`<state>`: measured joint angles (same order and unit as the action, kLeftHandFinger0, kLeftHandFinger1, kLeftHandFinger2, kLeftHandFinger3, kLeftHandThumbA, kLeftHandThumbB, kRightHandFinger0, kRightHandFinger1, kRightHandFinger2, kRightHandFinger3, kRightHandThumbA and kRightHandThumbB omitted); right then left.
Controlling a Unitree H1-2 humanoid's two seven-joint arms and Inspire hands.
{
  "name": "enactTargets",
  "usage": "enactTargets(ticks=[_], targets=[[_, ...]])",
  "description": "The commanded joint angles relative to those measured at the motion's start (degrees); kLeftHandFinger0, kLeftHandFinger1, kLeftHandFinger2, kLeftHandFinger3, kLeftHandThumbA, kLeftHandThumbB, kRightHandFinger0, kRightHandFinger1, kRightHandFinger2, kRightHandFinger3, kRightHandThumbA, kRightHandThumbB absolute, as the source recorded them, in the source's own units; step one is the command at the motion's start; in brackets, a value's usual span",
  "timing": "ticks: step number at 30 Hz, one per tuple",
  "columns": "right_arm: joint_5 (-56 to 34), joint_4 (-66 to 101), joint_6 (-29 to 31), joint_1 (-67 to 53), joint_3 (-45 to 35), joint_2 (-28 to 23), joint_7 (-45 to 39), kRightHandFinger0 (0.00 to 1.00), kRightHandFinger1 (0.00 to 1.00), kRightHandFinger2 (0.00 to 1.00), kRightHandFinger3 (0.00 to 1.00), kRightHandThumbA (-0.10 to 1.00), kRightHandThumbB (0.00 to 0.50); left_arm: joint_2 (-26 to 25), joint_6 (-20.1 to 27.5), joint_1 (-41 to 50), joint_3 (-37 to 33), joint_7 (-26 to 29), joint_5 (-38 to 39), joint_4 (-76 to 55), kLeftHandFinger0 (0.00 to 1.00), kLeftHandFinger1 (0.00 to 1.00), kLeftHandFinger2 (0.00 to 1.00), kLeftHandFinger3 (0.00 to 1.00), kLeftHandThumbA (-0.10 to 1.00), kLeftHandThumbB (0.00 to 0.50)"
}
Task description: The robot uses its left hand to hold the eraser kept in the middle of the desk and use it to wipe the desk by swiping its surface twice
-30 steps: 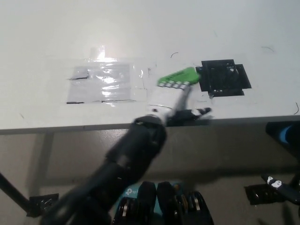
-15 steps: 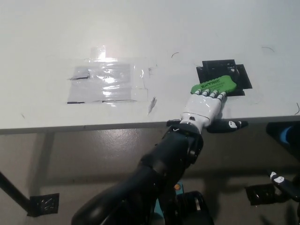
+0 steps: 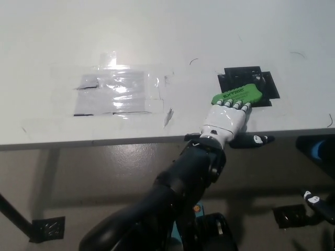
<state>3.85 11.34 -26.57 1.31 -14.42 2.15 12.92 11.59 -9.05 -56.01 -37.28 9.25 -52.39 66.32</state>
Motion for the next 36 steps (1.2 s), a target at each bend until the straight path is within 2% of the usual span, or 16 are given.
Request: enactTargets(ticks=[1, 5, 8, 13, 15, 16, 17, 21, 22, 24, 26, 28, 30, 34, 35, 36], targets=[[0.7, 0.7, 3.8, 0.2, -0.4, 0.6, 2.0, 1.00, 1.00, 1.00, 1.00, 1.00, 0.000, -5.1, -6.2, 9.8, 4.2, -12.5, 7.2, 6.4, 1.00, 1.00, 1.00, 1.00, 1.00, 0.415], [0.8, 0.6, 3.6, 0.0, -0.6, 0.4, 2.2, 1.00, 1.00, 1.00, 1.00, 1.00, 0.000, -7.8, -7.3, 9.5, 6.7, -12.6, 7.3, 6.9, 1.00, 1.00, 1.00, 1.00, 1.00, 0.433], [0.9, 0.4, 4.4, -0.3, -0.4, -0.1, 2.3, 1.00, 1.00, 1.00, 1.00, 1.00, 0.000, -9.7, -6.4, 9.9, 7.5, -12.2, 7.1, 6.5, 1.00, 1.00, 1.00, 1.00, 1.00, 0.400], [-0.2, 0.2, 4.6, -0.8, -0.8, -0.1, 1.9, 1.00, 1.00, 1.00, 1.00, 1.00, 0.000, -14.1, -8.1, 12.0, 11.2, -12.0, 8.7, 4.7, 1.00, 1.00, 1.00, 1.00, 1.00, 0.455], [-0.6, 0.3, 4.9, -0.9, -1.1, 0.1, 1.9, 1.00, 1.00, 1.00, 1.00, 1.00, 0.000, -15.5, -6.8, 13.1, 11.9, -11.6, 8.8, 4.2, 1.00, 1.00, 1.00, 1.00, 1.00, 0.409], [-0.6, 0.3, 5.0, -1.0, -1.2, 0.1, 2.0, 1.00, 1.00, 1.00, 1.00, 1.00, 0.000, -15.7, -7.9, 13.4, 14.0, -11.2, 10.3, 4.2, 1.00, 1.00, 1.00, 1.00, 1.00, 0.447], [-0.7, 0.3, 5.0, -1.1, -1.4, 0.1, 2.0, 1.00, 1.00, 1.00, 1.00, 1.00, 0.000, -15.6, -8.0, 13.4, 14.4, -11.2, 10.3, 4.2, 1.00, 1.00, 1.00, 1.00, 1.00, 0.450], [-0.5, 0.3, 5.2, -1.5, -1.2, -0.4, 1.8, 1.00, 1.00, 1.00, 1.00, 1.00, 0.000, -19.2, -7.2, 16.8, 17.1, -12.2, 11.5, 0.5, 1.00, 1.00, 1.00, 1.00, 1.00, 0.411], [-0.6, 0.3, 4.6, -1.5, -1.4, -0.4, 1.7, 1.00, 1.00, 1.00, 1.00, 1.00, 0.000, -19.6, -8.2, 17.4, 18.0, -11.8, 11.8, 0.0, 1.00, 1.00, 1.00, 1.00, 1.00, 0.444], [-0.4, 0.5, 4.9, -1.6, -1.5, -0.3, 2.1, 1.00, 1.00, 1.00, 1.00, 1.00, 0.000, -20.4, -9.3, 18.3, 19.7, -11.0, 12.3, -0.2, 1.00, 1.00, 1.00, 1.00, 1.00, 0.445], [-0.9, 0.7, 4.8, -1.8, -2.1, -0.4, 2.0, 1.00, 1.00, 1.00, 1.00, 1.00, 0.000, -20.5, -10.1, 18.7, 21.3, -10.7, 12.7, -0.7, 1.00, 1.00, 1.00, 1.00, 1.00, 0.475], [-1.0, 0.4, 5.0, -1.9, -2.1, -0.6, 1.7, 1.00, 1.00, 1.00, 1.00, 1.00, 0.000, -22.5, -8.3, 20.9, 23.0, -10.9, 13.6, -2.7, 1.00, 1.00, 1.00, 1.00, 1.00, 0.450], [-0.7, 0.4, 4.8, -2.0, -2.3, -0.9, 1.8, 1.00, 1.00, 1.00, 1.00, 1.00, 0.000, -22.8, -8.5, 22.1, 23.7, -11.0, 13.6, -4.3, 1.00, 1.00, 1.00, 1.00, 1.00, 0.426], [-0.9, 0.6, 5.0, -2.4, -2.5, -1.1, 1.6, 1.00, 1.00, 1.00, 1.00, 1.00, 0.000, -21.9, -11.5, 25.8, 28.8, -10.0, 16.4, -8.8, 1.00, 1.00, 1.00, 1.00, 1.00, 0.479], [-0.8, 0.7, 5.1, -2.6, -2.4, -1.0, 1.5, 1.00, 1.00, 1.00, 1.00, 1.00, 0.000, -21.7, -11.4, 27.0, 30.2, -9.6, 17.3, -10.0, 1.00, 1.00, 1.00, 1.00, 1.00, 0.449], [-0.7, 1.0, 5.1, -2.7, -2.3, -0.9, 1.5, 1.00, 1.00, 1.00, 1.00, 1.00, 0.000, -21.3, -11.6, 27.9, 32.2, -8.8, 18.5, -10.6, 1.00, 1.00, 1.00, 1.00, 1.00, 0.455]])
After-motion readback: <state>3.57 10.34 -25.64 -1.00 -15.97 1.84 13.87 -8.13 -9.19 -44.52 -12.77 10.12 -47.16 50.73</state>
